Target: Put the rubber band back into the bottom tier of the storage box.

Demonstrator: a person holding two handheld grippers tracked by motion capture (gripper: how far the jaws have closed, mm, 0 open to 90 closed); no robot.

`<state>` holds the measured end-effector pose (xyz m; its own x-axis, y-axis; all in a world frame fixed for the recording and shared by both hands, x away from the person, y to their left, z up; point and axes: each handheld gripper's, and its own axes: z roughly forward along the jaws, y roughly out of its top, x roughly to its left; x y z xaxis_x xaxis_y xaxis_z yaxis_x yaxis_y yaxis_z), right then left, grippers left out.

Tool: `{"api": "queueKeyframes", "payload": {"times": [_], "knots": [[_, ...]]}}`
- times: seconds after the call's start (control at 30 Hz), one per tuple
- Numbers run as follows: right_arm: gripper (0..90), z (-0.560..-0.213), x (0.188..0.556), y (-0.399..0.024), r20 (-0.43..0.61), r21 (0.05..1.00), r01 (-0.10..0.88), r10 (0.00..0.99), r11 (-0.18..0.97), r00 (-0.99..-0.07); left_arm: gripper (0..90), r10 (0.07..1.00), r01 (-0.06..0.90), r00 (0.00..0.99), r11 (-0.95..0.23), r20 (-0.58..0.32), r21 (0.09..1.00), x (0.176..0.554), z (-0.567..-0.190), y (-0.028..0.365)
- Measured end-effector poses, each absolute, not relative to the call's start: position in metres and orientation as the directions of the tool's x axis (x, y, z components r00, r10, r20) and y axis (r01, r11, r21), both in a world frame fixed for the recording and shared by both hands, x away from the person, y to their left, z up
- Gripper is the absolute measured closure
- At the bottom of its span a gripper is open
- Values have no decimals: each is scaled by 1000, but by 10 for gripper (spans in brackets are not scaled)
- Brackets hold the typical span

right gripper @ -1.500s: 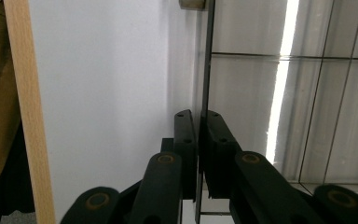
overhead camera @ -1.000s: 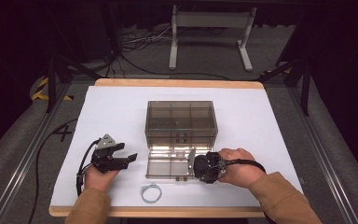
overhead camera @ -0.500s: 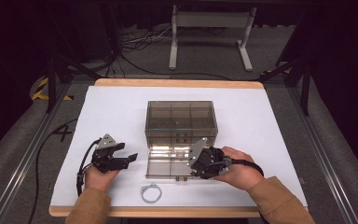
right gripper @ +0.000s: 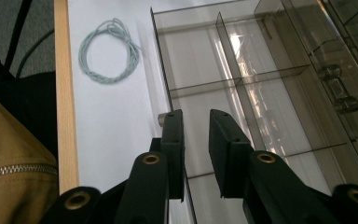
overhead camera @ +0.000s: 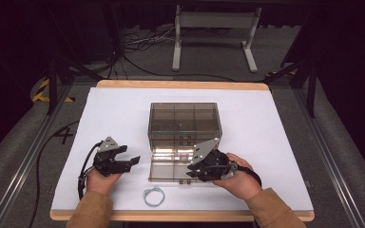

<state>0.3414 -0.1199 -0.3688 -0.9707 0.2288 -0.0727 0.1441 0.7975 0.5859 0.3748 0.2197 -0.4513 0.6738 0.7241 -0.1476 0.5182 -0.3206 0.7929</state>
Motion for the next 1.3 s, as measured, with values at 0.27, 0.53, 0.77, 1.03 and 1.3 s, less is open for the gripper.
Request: {"api": "queueKeyframes", "payload": {"times": [0.27, 0.53, 0.77, 1.03, 1.3], "knots": [[762, -372, 335, -122, -38, 690, 166, 264, 704, -964, 279, 726, 519, 673, -328, -141, 789, 375, -451, 219], [759, -377, 333, -118, 6, 726, 184, 261, 662, -965, 279, 725, 518, 674, -328, -141, 790, 375, -451, 219], [753, -376, 331, -115, 16, 729, 188, 257, 659, -966, 279, 726, 518, 674, -328, -140, 790, 375, -451, 219], [753, -377, 327, -106, 18, 728, 178, 241, 662, -970, 279, 724, 515, 676, -332, -136, 790, 374, -451, 219], [756, -383, 324, -92, 23, 720, 180, 235, 671, -972, 280, 727, 517, 673, -327, -139, 791, 373, -451, 220]]}}
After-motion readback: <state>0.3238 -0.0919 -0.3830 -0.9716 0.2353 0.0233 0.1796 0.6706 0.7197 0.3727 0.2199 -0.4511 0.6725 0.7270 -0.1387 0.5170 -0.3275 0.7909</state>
